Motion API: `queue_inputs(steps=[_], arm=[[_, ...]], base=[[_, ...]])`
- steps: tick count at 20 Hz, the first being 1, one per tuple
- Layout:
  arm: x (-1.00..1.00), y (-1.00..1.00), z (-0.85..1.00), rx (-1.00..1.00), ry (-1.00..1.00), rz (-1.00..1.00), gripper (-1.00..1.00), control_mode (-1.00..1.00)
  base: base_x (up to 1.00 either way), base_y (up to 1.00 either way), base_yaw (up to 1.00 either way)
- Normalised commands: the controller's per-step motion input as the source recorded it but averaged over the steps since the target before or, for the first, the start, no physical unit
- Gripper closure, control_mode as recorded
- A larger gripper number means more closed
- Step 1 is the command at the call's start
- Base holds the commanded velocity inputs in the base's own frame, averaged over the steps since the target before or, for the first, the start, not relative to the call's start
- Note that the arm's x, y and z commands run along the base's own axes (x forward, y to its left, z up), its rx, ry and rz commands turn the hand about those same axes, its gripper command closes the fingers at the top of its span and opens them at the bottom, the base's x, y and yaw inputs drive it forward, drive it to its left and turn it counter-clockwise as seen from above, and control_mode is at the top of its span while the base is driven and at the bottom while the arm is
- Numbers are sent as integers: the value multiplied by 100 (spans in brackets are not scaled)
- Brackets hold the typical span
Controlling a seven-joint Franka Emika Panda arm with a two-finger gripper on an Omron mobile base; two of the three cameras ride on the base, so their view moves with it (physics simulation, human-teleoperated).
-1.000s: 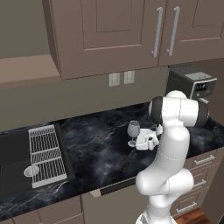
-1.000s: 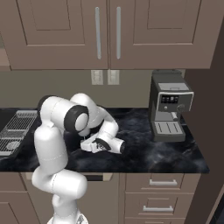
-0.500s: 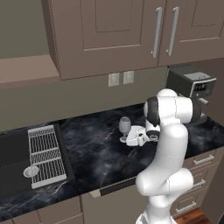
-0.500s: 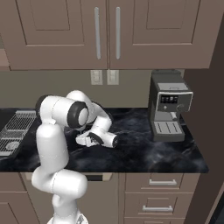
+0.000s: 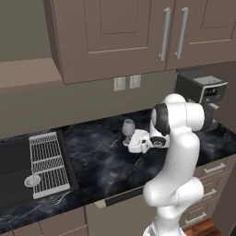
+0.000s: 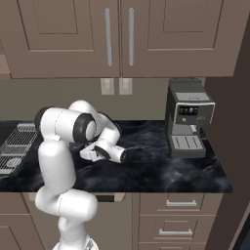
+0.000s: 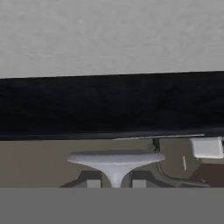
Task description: Retrieve the wine glasses from the counter and place one next to each plate.
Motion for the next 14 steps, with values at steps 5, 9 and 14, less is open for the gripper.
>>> queue_inputs(steps=[5,9,14], arm=[[-23,32,72,-1,-20,4,100,-100],[-22,6,93,0,-6,5,100,-100],[-57,-11,100,-2,8,0,100,-100]], base=[[0,0,0],[0,0,0],[0,0,0]])
